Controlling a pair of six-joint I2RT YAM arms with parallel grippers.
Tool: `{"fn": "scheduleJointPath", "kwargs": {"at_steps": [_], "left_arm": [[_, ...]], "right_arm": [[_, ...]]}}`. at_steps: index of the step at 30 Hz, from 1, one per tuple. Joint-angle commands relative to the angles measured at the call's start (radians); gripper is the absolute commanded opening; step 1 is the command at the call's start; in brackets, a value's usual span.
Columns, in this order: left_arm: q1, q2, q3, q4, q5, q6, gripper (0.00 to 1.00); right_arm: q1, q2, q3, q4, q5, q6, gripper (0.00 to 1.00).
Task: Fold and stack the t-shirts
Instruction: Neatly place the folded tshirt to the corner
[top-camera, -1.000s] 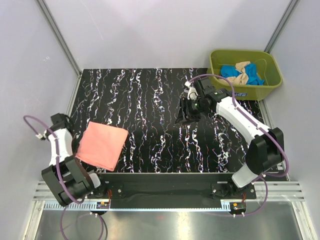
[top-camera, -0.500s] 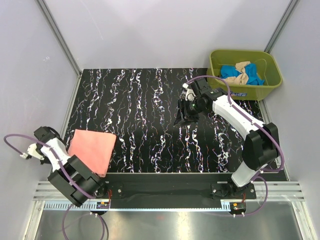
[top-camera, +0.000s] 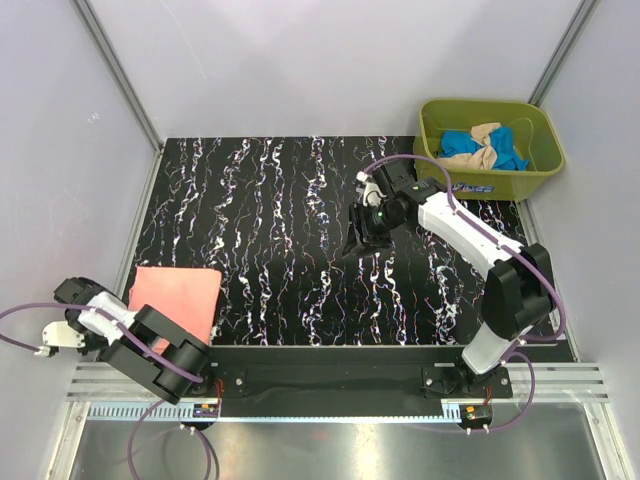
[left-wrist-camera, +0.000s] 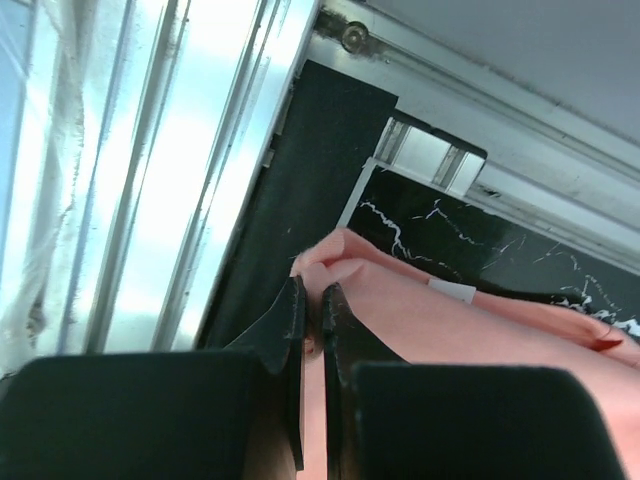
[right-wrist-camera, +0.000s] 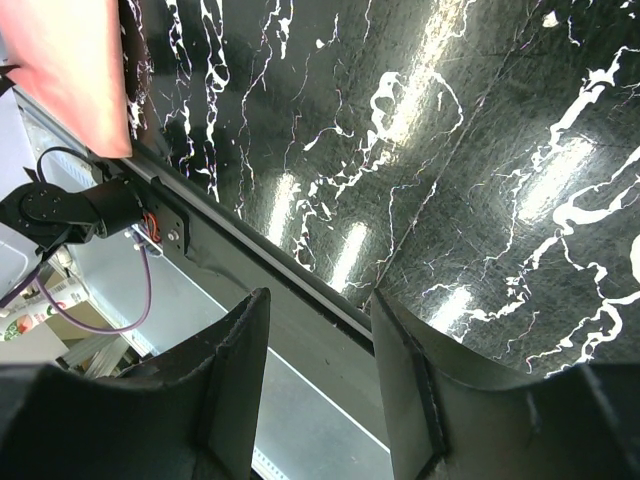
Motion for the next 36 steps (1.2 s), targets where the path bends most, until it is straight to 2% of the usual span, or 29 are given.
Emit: {"fn": "scheduleJointPath", "kwargs": {"at_steps": [1,6,9,10,11,13,14,17,21,22,23,24,25,26,29,32,36], "left_arm": [[0.012,-0.015,-0.028,0.098,0.011,-0.073,0.00],[0.029,-0.007,-0.048,0.156,0.037,-0.107,0.00],[0.034,0.010,-0.014,0.102,-0.002,-0.092,0.00],[0.035,0.001,-0.008,0.096,-0.010,-0.087,0.03],[0.038,-0.027,-0.003,0.076,-0.018,-0.084,0.28],[0.038,-0.036,0.030,0.050,-0.044,-0.078,0.61],[0.037,-0.030,0.046,0.018,-0.044,-0.061,0.75],[0.023,-0.045,0.101,-0.071,-0.079,-0.050,0.85],[-0.090,-0.061,0.150,-0.132,-0.133,-0.055,0.83],[-0.168,-0.064,0.161,-0.138,-0.151,-0.064,0.79],[-0.208,-0.067,0.171,-0.148,-0.151,-0.072,0.74],[-0.254,-0.082,0.179,-0.142,-0.133,-0.076,0.58],[-0.356,-0.090,0.178,-0.128,-0.125,-0.076,0.50],[-0.408,-0.096,0.173,-0.111,-0.124,-0.107,0.42],[-0.558,-0.087,0.136,-0.082,-0.090,-0.145,0.26],[-0.650,0.012,0.121,-0.053,-0.070,-0.144,0.26],[-0.670,0.134,0.112,0.024,-0.058,-0.096,0.25]], "right_arm": [[0.012,0.005,0.038,-0.008,-0.024,-0.005,0.52],[0.013,0.006,0.034,-0.013,-0.027,-0.007,0.52],[0.015,0.008,0.032,-0.008,-0.029,-0.007,0.52],[0.015,0.011,0.034,-0.008,-0.031,-0.007,0.52],[0.015,0.016,0.032,-0.007,-0.034,-0.007,0.52],[0.016,0.017,0.032,-0.004,-0.043,-0.004,0.52],[0.018,0.020,0.031,-0.002,-0.044,-0.002,0.52],[0.027,0.029,0.031,0.002,-0.054,0.002,0.52],[0.041,0.037,0.031,0.002,-0.060,0.002,0.52],[0.042,0.037,0.028,0.007,-0.063,0.001,0.52],[0.047,0.039,0.021,0.008,-0.064,0.002,0.52],[0.047,0.039,0.020,0.011,-0.066,0.002,0.52],[0.047,0.042,0.020,0.015,-0.066,0.002,0.52],[0.049,0.040,0.026,0.015,-0.064,0.004,0.52],[0.049,0.045,0.046,0.007,-0.058,0.001,0.52],[0.049,0.034,0.043,0.005,-0.046,-0.002,0.52],[0.049,0.019,0.032,0.002,-0.029,-0.010,0.52]]}}
